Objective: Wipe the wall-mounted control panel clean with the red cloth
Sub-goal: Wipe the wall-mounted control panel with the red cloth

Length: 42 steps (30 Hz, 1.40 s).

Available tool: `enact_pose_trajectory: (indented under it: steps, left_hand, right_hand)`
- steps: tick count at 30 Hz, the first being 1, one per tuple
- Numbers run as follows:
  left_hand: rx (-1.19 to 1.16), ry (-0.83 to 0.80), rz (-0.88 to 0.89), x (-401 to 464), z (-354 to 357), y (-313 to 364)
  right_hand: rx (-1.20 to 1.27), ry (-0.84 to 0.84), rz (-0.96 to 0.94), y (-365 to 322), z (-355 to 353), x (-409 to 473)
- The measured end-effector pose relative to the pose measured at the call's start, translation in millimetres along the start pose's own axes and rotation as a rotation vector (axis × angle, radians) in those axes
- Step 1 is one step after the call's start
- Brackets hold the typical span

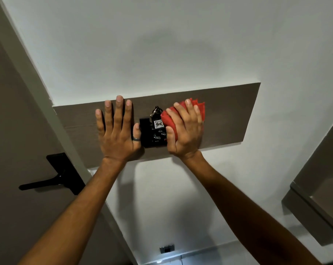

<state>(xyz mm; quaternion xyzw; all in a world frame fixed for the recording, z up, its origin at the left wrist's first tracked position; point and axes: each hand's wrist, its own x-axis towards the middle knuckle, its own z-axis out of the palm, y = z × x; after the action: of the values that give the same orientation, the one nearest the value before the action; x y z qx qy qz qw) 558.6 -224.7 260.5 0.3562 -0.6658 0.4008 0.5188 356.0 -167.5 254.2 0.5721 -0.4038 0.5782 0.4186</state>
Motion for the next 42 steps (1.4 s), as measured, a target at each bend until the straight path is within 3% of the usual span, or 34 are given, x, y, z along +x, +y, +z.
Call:
enact_pose_trajectory:
  steps: [4, 12, 17, 24, 30, 38, 42]
  left_hand:
    - [0.002, 0.008, 0.008, 0, 1, 0]
    - [-0.01, -0.005, 0.0, 1, -2, 1]
    - [-0.004, -0.003, -0.002, 1, -1, 2]
    - [-0.002, 0.001, 0.004, 1, -1, 2]
    - [-0.004, -0.008, -0.008, -1, 0, 1]
    - [0.021, -0.004, 0.001, -1, 2, 1]
    - [0.013, -0.009, 0.002, -2, 2, 0]
  right_hand:
    - [-0.043, -0.01, -0.136, 24, -5, -30]
    - [0.002, -0.02, 0.026, -6, -6, -17]
    - [-0.036, -0.057, -0.162, 31, -13, -8]
    - [-0.101, 0.196, 0.513, 9, -6, 22]
    - [-0.032, -0.077, 0.036, 2, -10, -50]
    - [-0.051, 0.047, 0.061, 0, 3, 7]
    - [-0.117, 0.055, -0.088, 17, -2, -24]
